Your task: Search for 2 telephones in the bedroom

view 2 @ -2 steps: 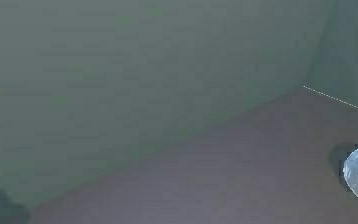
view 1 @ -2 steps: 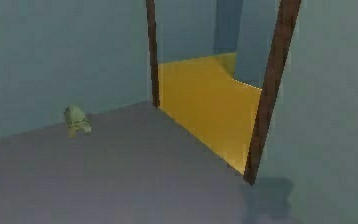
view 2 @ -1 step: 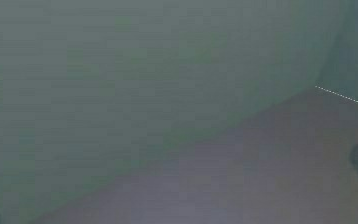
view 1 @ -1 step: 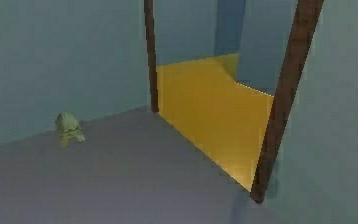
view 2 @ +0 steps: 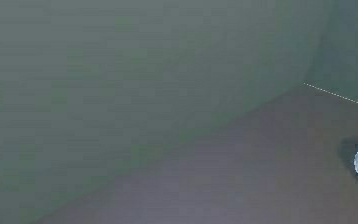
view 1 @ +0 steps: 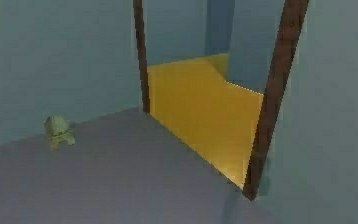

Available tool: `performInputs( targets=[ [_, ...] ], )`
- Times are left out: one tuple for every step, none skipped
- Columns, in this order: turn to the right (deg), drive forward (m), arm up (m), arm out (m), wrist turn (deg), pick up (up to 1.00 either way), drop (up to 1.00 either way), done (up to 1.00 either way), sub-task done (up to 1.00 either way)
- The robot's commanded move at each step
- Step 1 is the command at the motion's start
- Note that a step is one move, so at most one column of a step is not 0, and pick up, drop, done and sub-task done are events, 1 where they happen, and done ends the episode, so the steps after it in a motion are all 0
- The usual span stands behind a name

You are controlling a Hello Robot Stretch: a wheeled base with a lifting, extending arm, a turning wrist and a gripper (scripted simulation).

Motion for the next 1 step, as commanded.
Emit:
performInputs(
  targets=[
    [0.0,1.00,0.00,0.00,0.0,0.00,0.00,0.00,0.00]
  ],
)
